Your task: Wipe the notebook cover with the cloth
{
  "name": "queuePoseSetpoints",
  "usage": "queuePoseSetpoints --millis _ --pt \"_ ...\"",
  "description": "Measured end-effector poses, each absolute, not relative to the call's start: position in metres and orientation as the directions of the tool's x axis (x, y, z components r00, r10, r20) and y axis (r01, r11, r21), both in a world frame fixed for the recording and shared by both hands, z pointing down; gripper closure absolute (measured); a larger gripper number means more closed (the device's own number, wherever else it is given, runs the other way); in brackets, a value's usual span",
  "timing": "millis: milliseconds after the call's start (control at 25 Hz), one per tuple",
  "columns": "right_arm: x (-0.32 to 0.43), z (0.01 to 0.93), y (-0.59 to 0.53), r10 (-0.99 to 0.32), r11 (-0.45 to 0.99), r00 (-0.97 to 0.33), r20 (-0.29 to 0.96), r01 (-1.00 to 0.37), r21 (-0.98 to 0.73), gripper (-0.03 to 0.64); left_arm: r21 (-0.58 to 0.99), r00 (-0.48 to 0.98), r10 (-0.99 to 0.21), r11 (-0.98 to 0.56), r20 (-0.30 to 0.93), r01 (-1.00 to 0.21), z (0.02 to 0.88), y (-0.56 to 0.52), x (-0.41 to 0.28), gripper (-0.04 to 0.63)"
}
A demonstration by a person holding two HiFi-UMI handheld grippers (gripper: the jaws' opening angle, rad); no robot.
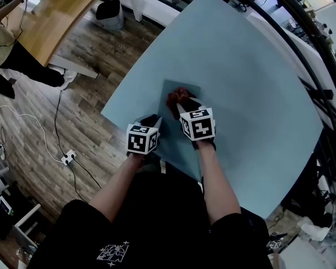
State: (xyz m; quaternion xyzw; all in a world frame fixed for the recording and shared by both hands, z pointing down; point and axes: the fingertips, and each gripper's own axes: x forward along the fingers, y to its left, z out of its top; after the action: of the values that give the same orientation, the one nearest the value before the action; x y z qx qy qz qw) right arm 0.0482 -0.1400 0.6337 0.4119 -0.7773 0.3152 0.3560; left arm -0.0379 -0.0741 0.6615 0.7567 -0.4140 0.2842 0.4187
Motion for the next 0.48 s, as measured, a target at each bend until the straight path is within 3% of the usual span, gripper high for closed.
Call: queuePoseSetpoints --millis 480 --pt "0.111 0.633 -0.128 -0.465 0.346 -0.320 0.825 -0.924 -0.163 0.479 0.401 0.497 -0.393 -0.304 0.774 -0.864 0.661 -0.074 -0.038 0.505"
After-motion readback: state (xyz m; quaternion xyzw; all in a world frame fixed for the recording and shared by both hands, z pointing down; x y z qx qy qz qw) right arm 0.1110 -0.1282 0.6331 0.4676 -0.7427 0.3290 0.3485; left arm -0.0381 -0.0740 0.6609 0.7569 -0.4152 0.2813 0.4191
